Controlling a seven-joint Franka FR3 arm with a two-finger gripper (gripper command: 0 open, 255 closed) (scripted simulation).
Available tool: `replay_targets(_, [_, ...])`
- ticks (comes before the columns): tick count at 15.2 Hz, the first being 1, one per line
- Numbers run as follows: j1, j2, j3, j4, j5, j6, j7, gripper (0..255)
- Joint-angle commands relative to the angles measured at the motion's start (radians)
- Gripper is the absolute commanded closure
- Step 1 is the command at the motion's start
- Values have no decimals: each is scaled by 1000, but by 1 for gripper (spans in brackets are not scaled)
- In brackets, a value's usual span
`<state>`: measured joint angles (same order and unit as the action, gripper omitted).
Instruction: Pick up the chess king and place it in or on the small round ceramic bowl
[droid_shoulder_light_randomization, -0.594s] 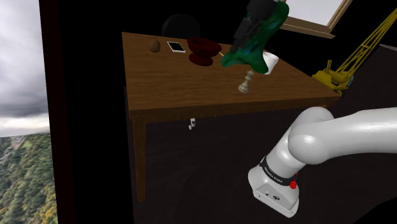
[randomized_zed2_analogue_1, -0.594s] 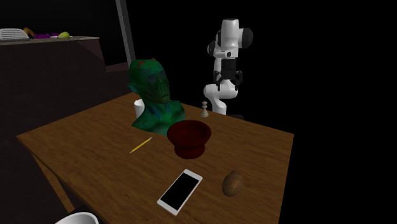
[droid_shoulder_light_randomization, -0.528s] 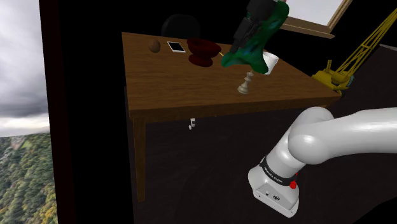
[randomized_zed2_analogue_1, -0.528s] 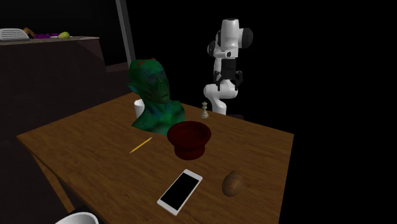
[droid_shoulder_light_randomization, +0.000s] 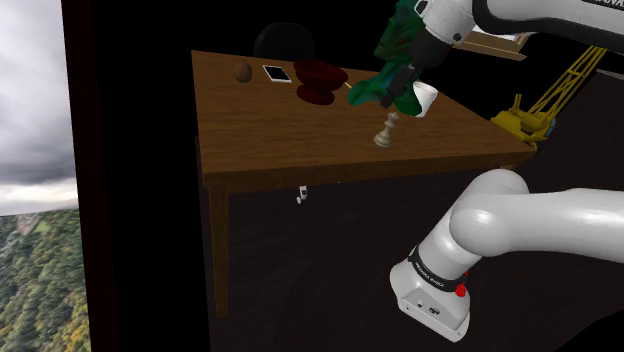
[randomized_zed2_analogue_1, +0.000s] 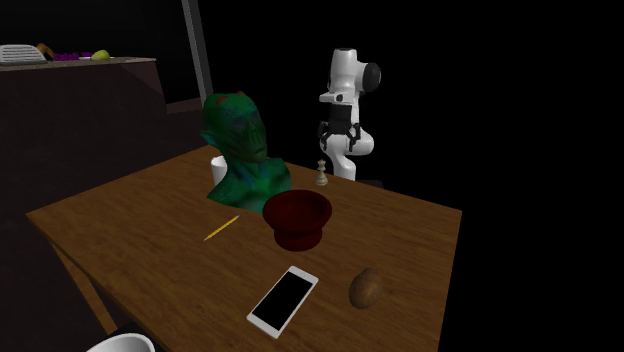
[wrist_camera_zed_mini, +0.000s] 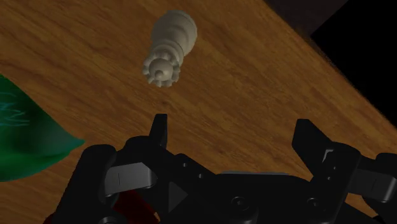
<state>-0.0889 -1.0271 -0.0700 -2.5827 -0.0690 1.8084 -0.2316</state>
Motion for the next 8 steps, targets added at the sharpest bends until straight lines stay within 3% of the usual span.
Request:
replay_targets(1, [-28, -62, -37, -75, -39, 35, -32, 0])
replay_targets(5, [-86, -156, -103, -183, -108, 88, -86, 0])
replay_targets(8, [-89, -147, -111, -218, -115, 133, -85, 0])
